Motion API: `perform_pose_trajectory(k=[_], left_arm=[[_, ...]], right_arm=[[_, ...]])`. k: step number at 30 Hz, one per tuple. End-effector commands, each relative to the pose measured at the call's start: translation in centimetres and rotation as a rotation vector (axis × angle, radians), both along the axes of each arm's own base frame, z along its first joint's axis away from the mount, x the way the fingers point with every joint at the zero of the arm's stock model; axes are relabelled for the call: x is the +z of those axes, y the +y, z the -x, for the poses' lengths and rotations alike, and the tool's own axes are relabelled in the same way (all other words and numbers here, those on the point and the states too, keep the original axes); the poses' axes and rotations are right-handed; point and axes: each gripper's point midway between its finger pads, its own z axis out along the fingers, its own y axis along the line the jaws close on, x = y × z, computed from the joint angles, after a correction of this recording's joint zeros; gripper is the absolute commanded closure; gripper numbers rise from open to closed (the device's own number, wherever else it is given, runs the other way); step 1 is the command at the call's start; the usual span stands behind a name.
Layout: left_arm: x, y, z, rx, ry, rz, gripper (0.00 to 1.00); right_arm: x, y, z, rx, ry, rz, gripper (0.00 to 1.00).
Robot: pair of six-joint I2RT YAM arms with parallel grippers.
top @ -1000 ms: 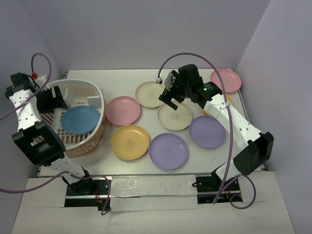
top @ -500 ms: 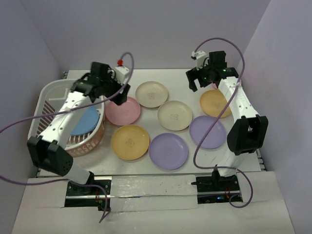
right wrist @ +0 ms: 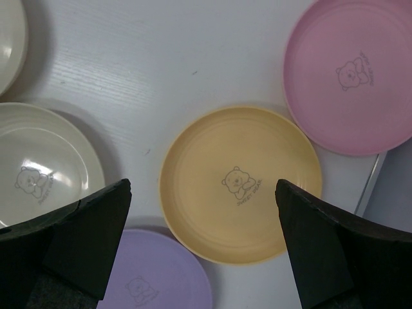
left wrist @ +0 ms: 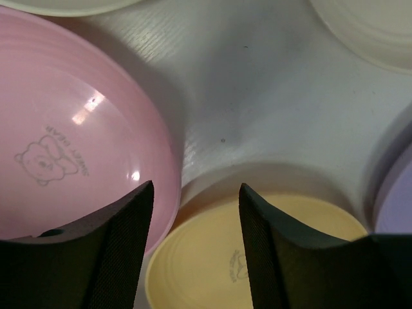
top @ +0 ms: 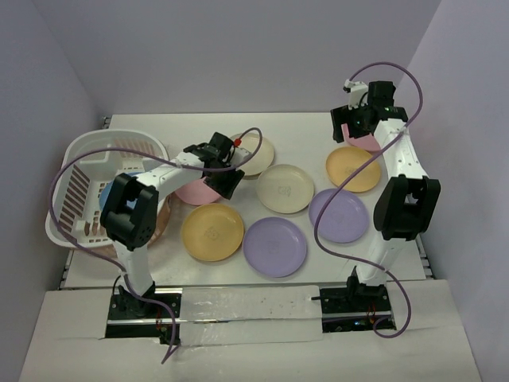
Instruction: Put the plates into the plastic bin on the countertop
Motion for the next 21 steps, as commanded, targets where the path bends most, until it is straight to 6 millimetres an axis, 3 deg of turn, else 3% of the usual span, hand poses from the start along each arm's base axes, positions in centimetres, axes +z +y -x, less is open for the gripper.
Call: perform_pose_trajectory(k=[1, 5, 12, 15, 17, 21], left_arm=[[-1.5, -0.9, -2.1, 0.068, -0.045, 0.006, 0.42], [-3.0, -1.3, -2.4, 0.08, -0.046, -0.016, 0.48], [-3.7, -0.6, -2.8, 0.107, -0.07, -0.06, 0.73], [-2.5, -0.2, -3.2, 0.113, -0.096, -0.074, 0.81], [-0.7, -0.2, -3.8, 0.119, -0.129, -0.073, 0.91], [2.5, 0.2, -4.5, 0.132, -0.174, -0.086, 1.0]], right_arm=[[2.7, -0.8, -1.4, -0.025, -0.097, 0.048, 0.0], [2.1, -2.0, -1.9, -0.044, -0.1, 0.088, 0.0], [1.3, -2.7, -2.2, -0.045, -0.089, 0.095, 0.0], [1.0, -2.6, -2.2, -0.04, -0.083, 0.088, 0.0], [0.9, -2.6, -2.3, -0.039, -0.083, 0.085, 0.0], [1.3, -2.6, -2.4, -0.036, -0.091, 0.087, 0.0]])
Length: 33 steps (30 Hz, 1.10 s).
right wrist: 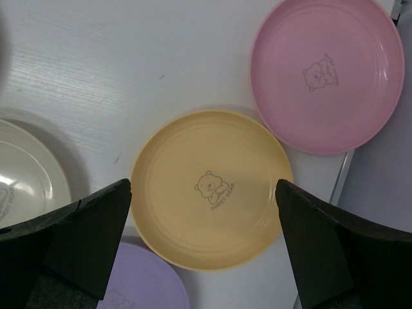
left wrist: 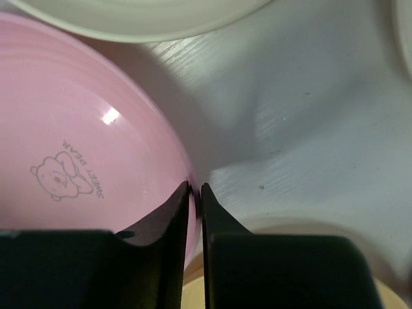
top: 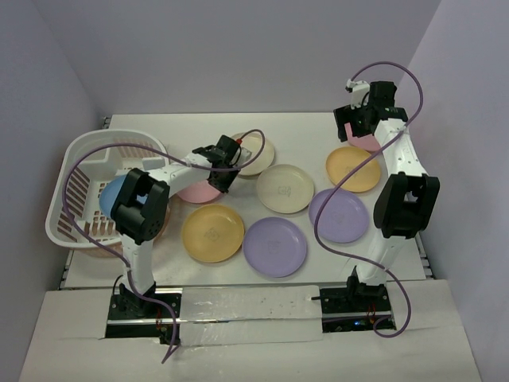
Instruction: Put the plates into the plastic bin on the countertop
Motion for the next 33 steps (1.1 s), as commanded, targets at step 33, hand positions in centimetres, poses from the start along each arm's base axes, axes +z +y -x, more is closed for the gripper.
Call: perform_pose_trajectory(k=[33], left_arm=[[27.0, 17.2, 7.0, -0.098, -0.429, 0.209, 1.0]], right_arm=[[0.2, -0.1, -2.6, 0.035, -0.03, -0.009, 0.0]])
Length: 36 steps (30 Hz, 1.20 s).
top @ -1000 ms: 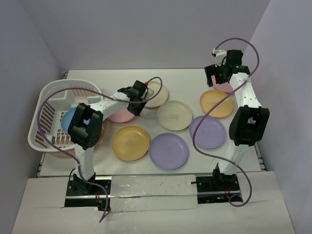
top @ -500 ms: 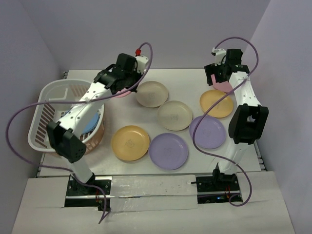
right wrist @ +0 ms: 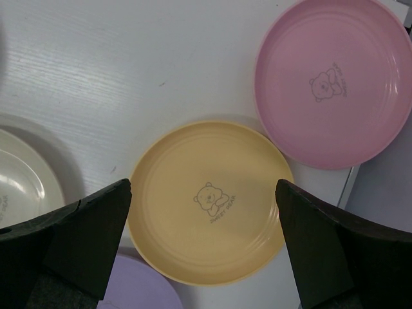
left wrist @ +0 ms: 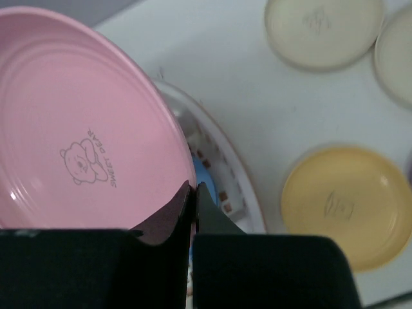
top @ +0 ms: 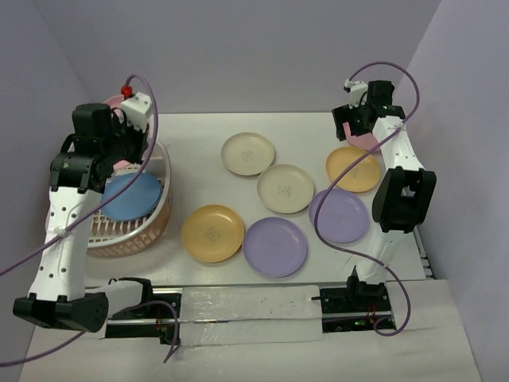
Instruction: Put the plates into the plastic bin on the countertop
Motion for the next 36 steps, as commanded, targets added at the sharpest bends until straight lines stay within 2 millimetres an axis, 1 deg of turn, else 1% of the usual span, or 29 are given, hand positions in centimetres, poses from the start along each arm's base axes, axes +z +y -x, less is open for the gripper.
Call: perform_pose_trajectory(k=[1, 3, 5, 6, 8, 12, 13, 17, 22, 23, 25, 26, 27, 29, 30, 31, 33, 36], left_arm=[[-5.0, 1.1, 2.7, -0.238, 0.15, -0.082, 1.0], [-7.1, 1.5, 3.5, -0.287, 0.242, -0.073, 1.0], [-8.4, 1.9, 3.8, -0.329, 0.306, -0.052, 1.0], [-9.5, 2.4, 3.7, -0.351, 0.349, -0.042, 1.0], [-11.2, 3.1, 3.7, -0.362, 0.395, -0.041, 1.0], [-13.6, 4.5, 3.0, -0.36, 0.427, -0.075, 1.0], [-14.5, 4.7, 2.9, -0.366, 0.451, -0.081, 1.0], [-16.3, 5.2, 3.1, -0.402, 0.5, -0.114, 0.97], [-17.7, 6.5, 2.9, -0.384, 0.529, -0.152, 0.96], [-18.0, 6.8, 3.0, -0.378, 0.538, -0.16, 0.95], [-18.8, 7.6, 2.9, -0.359, 0.555, -0.177, 0.88], [-18.9, 7.7, 2.8, -0.356, 0.555, -0.181, 0.78], [-18.9, 7.7, 2.7, -0.349, 0.557, -0.177, 0.64], [-18.2, 7.7, 2.2, -0.335, 0.542, -0.162, 0.28], [-17.5, 7.7, 1.8, -0.328, 0.525, -0.158, 0.22], [-17.3, 7.6, 1.7, -0.323, 0.522, -0.146, 0.17], [-14.8, 7.3, 0.3, -0.308, 0.448, -0.118, 0.09], [-10.9, 6.9, -1.8, -0.253, 0.34, -0.069, 0.07]], right_arm=[[1.3, -0.2, -1.2, 0.017, -0.041, -0.001, 0.0], [1.1, -0.3, -1.2, 0.018, -0.035, 0.007, 0.0], [0.9, -0.5, -1.1, 0.019, -0.03, 0.013, 0.0], [0.8, -0.5, -1.0, 0.019, -0.025, 0.017, 0.0], [0.8, -0.6, -0.9, 0.019, -0.024, 0.024, 0.0], [0.5, -0.7, -0.7, 0.021, -0.018, 0.031, 0.0], [0.5, -0.7, -0.6, 0.02, -0.017, 0.031, 0.0], [0.5, -0.8, -0.6, 0.018, -0.014, 0.033, 0.0], [0.7, -0.8, -0.6, 0.019, -0.015, 0.039, 0.0], [0.6, -0.9, -0.6, 0.019, -0.014, 0.041, 0.0], [0.3, -1.0, -0.7, 0.019, -0.007, 0.05, 0.0], [0.3, -1.1, -0.7, 0.024, -0.007, 0.056, 0.0], [0.1, -1.2, -0.8, 0.024, -0.002, 0.063, 0.0], [-0.2, -1.5, -0.9, 0.025, 0.007, 0.083, 0.0], [-0.5, -1.7, -1.0, 0.027, 0.016, 0.094, 0.0], [-0.7, -1.9, -1.0, 0.027, 0.023, 0.103, 0.0], [-1.2, -2.1, -1.1, 0.032, 0.044, 0.117, 0.01], [-2.1, -2.4, -1.3, 0.022, 0.074, 0.124, 0.02]])
